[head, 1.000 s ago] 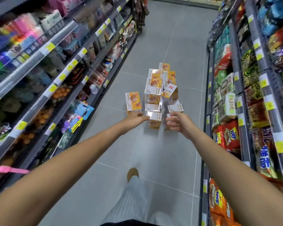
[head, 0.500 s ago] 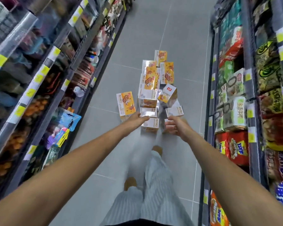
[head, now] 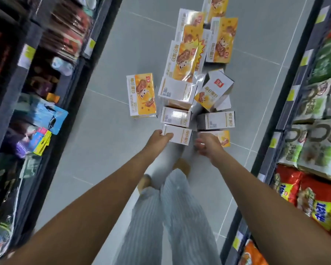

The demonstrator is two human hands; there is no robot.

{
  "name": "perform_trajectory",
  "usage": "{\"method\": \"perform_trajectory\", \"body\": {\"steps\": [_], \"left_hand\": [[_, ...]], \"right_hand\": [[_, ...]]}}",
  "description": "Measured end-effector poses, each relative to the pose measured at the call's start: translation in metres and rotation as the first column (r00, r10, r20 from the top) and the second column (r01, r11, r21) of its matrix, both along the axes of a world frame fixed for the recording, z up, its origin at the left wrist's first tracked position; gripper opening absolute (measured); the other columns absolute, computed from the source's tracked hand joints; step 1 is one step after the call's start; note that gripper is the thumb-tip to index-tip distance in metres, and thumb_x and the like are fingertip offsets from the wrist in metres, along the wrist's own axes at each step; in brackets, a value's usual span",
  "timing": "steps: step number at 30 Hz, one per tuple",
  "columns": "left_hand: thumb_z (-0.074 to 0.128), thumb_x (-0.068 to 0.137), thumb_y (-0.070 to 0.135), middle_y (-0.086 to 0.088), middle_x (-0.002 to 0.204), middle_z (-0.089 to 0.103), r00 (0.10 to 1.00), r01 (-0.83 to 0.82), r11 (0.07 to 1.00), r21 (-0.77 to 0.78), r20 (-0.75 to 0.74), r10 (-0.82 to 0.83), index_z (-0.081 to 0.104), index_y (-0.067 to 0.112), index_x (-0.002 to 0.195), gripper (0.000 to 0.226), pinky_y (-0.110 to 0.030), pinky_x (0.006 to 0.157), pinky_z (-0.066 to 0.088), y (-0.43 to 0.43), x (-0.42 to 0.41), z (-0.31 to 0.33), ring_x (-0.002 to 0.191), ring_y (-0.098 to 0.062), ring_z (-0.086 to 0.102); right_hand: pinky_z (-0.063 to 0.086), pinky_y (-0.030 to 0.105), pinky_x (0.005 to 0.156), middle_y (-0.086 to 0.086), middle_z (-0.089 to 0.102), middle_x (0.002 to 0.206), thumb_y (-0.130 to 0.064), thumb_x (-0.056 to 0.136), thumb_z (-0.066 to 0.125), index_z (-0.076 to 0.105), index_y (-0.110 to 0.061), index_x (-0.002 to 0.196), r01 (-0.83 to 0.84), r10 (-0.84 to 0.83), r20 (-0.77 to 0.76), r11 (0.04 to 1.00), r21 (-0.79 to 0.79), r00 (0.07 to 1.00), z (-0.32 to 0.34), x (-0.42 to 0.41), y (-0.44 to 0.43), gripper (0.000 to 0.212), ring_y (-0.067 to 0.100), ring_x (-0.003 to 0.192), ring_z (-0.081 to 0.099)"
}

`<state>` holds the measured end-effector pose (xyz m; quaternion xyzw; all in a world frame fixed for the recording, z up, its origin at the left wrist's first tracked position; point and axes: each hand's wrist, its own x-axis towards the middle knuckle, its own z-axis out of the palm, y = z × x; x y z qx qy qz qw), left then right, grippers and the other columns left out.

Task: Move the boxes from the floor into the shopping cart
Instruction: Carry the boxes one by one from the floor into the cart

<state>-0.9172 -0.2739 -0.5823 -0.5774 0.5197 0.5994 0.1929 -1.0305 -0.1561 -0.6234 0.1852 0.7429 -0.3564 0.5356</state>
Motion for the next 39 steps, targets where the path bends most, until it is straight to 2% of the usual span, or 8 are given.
{"method": "perform_trajectory", "body": {"steps": [5, 8, 13, 19, 27, 30, 35, 39], "left_hand": [[0.047, 0.099, 0.021, -0.008, 0.143, 0.045, 0.999, 0.042, 0.999, 0.004, 0.028, -0.042, 0.036, 0.006, 0.141, 0.046, -0.011, 0.061, 0.038, -0.010, -0.010, -0.109, 0.104, -0.012, 0.043], [0.049, 0.098, 0.025, -0.008, 0.147, 0.039, 0.997, 0.009, 1.000, -0.009, 0.075, -0.008, 0.028, 0.009, 0.146, 0.055, -0.016, 0.078, 0.036, -0.018, -0.008, -0.194, 0.113, -0.013, 0.043], [0.050, 0.097, 0.025, -0.006, 0.154, 0.030, 0.999, -0.038, 0.999, 0.005, 0.018, 0.038, 0.020, 0.012, 0.150, 0.062, -0.024, 0.101, 0.030, -0.023, 0.001, -0.295, 0.137, -0.021, 0.037], [0.049, 0.098, 0.032, -0.004, 0.124, 0.062, 0.985, -0.125, 0.988, 0.093, -0.104, 0.135, 0.048, 0.015, 0.134, 0.040, -0.020, 0.083, 0.052, -0.014, 0.010, -0.356, 0.107, -0.018, 0.063], [0.032, 0.097, 0.052, -0.005, 0.117, 0.066, 0.980, -0.127, 0.971, 0.203, -0.123, 0.154, 0.056, 0.025, 0.114, 0.040, -0.038, 0.098, 0.049, -0.005, 0.033, -0.308, 0.109, -0.023, 0.063], [0.024, 0.099, 0.051, -0.003, 0.104, 0.068, 0.976, -0.153, 0.965, 0.212, -0.122, 0.182, 0.058, 0.028, 0.097, 0.041, -0.034, 0.090, 0.051, -0.001, 0.050, -0.267, 0.098, -0.021, 0.066], [0.012, 0.102, 0.045, 0.002, 0.079, 0.071, 0.962, -0.234, 0.949, 0.209, -0.091, 0.257, 0.058, 0.026, 0.085, 0.052, -0.021, 0.065, 0.054, -0.001, 0.088, -0.192, 0.075, -0.009, 0.066], [0.012, 0.101, 0.047, 0.012, 0.059, 0.070, 0.919, -0.341, 0.901, 0.267, -0.107, 0.379, 0.057, 0.022, 0.088, 0.053, -0.015, 0.046, 0.052, 0.002, 0.131, -0.142, 0.057, 0.001, 0.067]], "right_hand": [[0.049, 0.034, 0.080, 0.006, 0.060, 0.095, -0.019, 0.098, 0.049, 0.057, -0.015, 0.094, -0.116, 0.111, 0.056, 0.990, 0.084, 0.992, -0.113, -0.004, 0.000, 0.010, 0.019, 0.082, 0.056], [0.051, 0.040, 0.094, 0.011, 0.060, 0.113, -0.021, 0.100, 0.047, 0.053, -0.013, 0.106, -0.126, 0.119, 0.054, 0.983, 0.133, 0.991, -0.182, -0.002, -0.002, 0.012, 0.026, 0.103, 0.059], [0.046, 0.020, 0.057, -0.008, 0.065, 0.082, -0.030, 0.104, 0.039, 0.055, -0.022, 0.094, 0.157, -0.157, -0.016, 0.987, 0.011, 0.987, -0.263, 0.009, 0.005, 0.021, 0.002, 0.071, 0.062], [0.050, 0.042, 0.097, 0.004, 0.071, 0.114, -0.054, 0.099, 0.033, 0.065, -0.022, 0.114, 0.340, -0.340, -0.001, 0.939, -0.050, 0.940, -0.320, 0.017, 0.008, 0.048, 0.024, 0.109, 0.066], [0.055, 0.037, 0.086, 0.007, 0.071, 0.094, -0.065, 0.096, 0.020, 0.060, -0.013, 0.101, 0.142, -0.138, 0.094, 0.989, -0.045, 0.986, -0.286, 0.029, 0.005, 0.066, 0.018, 0.080, 0.072], [0.058, 0.033, 0.072, 0.009, 0.069, 0.086, -0.067, 0.094, 0.025, 0.059, -0.014, 0.108, 0.102, -0.099, 0.108, 0.994, -0.030, 0.989, -0.250, 0.049, 0.011, 0.065, 0.022, 0.077, 0.072], [0.053, 0.030, 0.063, 0.002, 0.064, 0.064, -0.043, 0.094, 0.045, 0.061, -0.017, 0.076, 0.020, -0.018, 0.060, 0.999, -0.033, 0.998, -0.174, 0.079, 0.009, 0.036, 0.024, 0.066, 0.065], [0.052, 0.022, 0.048, 0.001, 0.064, 0.064, -0.037, 0.097, 0.044, 0.057, -0.011, 0.096, -0.024, 0.026, 0.026, 0.997, -0.073, 0.999, -0.122, 0.101, 0.000, 0.029, 0.013, 0.052, 0.065]]}}
